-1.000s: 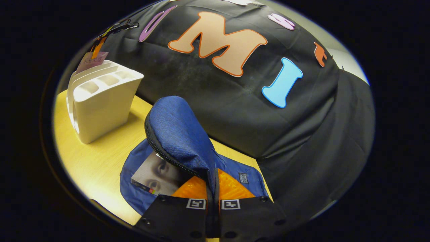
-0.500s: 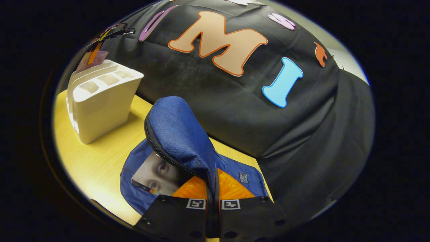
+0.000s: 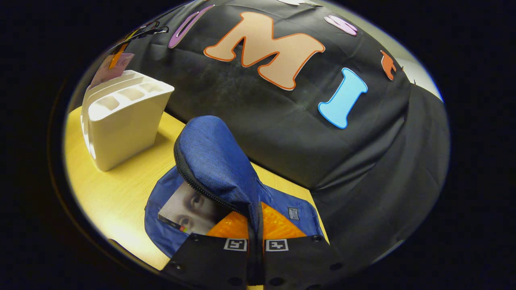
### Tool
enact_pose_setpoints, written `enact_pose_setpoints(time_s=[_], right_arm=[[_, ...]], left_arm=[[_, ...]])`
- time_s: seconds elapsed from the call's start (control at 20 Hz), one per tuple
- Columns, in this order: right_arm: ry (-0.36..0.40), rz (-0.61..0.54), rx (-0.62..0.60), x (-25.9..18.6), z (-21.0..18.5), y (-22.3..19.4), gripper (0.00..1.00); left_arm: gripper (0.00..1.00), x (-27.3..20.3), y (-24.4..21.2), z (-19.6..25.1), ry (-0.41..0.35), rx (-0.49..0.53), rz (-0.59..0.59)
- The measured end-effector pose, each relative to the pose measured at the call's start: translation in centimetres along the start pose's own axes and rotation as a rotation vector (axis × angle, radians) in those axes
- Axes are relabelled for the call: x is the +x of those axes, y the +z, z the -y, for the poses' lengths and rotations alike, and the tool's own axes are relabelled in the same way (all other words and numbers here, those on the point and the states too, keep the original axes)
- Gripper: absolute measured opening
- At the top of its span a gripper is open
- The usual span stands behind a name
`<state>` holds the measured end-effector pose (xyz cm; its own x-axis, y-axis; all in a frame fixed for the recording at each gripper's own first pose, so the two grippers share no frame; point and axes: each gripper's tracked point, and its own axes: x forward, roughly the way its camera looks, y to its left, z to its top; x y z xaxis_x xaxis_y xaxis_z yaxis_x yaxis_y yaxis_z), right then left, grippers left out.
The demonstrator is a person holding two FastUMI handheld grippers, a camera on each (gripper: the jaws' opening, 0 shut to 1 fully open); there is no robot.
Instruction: Open the schoolbag, grab two books from the bookshelf and put them into the schoolbag.
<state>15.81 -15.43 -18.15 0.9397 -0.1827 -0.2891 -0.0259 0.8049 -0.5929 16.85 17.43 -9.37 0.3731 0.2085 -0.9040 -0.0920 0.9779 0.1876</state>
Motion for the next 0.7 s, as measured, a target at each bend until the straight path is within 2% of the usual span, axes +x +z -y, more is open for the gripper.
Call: enact_pose_setpoints(time_s=[0.05, 0.1, 0.2, 0.25, 0.3, 0.35, 0.4, 0.7], right_arm=[[0.0, 0.0, -0.003, 0.1, 0.0, -0.1, 0.0], [0.001, -0.001, -0.007, 0.0, -0.1, -0.1, 0.03], [0.006, 0.0, -0.018, 0.0, -0.2, 0.0, 0.0], [0.008, 0.001, -0.021, 0.1, -0.2, -0.1, 0.05], [0.009, 0.001, -0.019, 0.0, -0.2, -0.1, 0.0], [0.007, 0.002, -0.016, 0.0, -0.1, 0.0, 0.0], [0.007, 0.002, -0.012, -0.1, -0.1, 0.0, 0.03], [0.008, 0.009, -0.021, -0.2, -0.1, 0.0, 0.0]], left_arm=[[0.3, -0.9, -0.2, 0.1, 0.006, 0.004, 0.004], [0.3, -1.8, -0.3, 0.2, 0.009, 0.003, 0.012], [0.3, -3.8, -0.3, 1.1, -0.01, -0.003, 0.044], [0.29, -5.1, -0.5, 1.6, -0.024, -0.009, 0.058], [0.3, -6.5, -0.7, 2.2, -0.039, -0.015, 0.07], [0.3, -7.7, -0.8, 2.7, -0.051, -0.019, 0.083], [0.3, -8.7, -1.0, 2.8, -0.044, 0.003, 0.099], [0.3, -15.2, -2.0, 4.1, -0.037, 0.069, 0.142]])
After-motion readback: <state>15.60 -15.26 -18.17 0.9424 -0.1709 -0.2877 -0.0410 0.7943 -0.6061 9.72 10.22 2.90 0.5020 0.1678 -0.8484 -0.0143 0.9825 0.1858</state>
